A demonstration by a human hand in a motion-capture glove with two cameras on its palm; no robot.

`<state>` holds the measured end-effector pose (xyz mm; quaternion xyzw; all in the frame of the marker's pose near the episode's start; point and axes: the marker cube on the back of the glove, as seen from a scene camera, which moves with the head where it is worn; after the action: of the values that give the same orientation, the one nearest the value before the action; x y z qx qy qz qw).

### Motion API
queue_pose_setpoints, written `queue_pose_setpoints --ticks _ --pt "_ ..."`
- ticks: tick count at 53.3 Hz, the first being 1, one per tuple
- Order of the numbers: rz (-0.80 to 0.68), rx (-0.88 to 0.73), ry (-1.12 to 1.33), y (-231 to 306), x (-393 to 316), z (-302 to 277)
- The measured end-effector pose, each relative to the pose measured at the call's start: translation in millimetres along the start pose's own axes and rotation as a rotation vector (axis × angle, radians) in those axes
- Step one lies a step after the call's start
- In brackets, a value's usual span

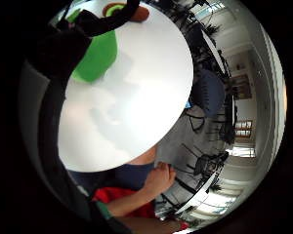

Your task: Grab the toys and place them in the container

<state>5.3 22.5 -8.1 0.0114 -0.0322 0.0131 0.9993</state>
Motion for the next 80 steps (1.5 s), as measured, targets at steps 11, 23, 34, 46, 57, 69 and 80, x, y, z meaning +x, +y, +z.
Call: queue_pose_setpoints --ticks 11,23,34,46,57,69,80 --pt "0.012 0.044 -0.065 -22.9 45.0 -27.4" --pt "-0.013 -0.054 -0.123 -64.5 73.2 -33.1" --pt "-0.052 -0.134 -0.044 -101.5 50.0 -5.9" --pt "-0.069 -0.301 0.035 -142.4 21.5 48.5" --pt "-0.117 -0.581 0.141 -140.5 3.6 102.4" --pt "-0.124 -0.685 0.23 -142.8 1.7 103.6" --pt "-0.087 -0.459 0.039 -138.5 12.0 107.9"
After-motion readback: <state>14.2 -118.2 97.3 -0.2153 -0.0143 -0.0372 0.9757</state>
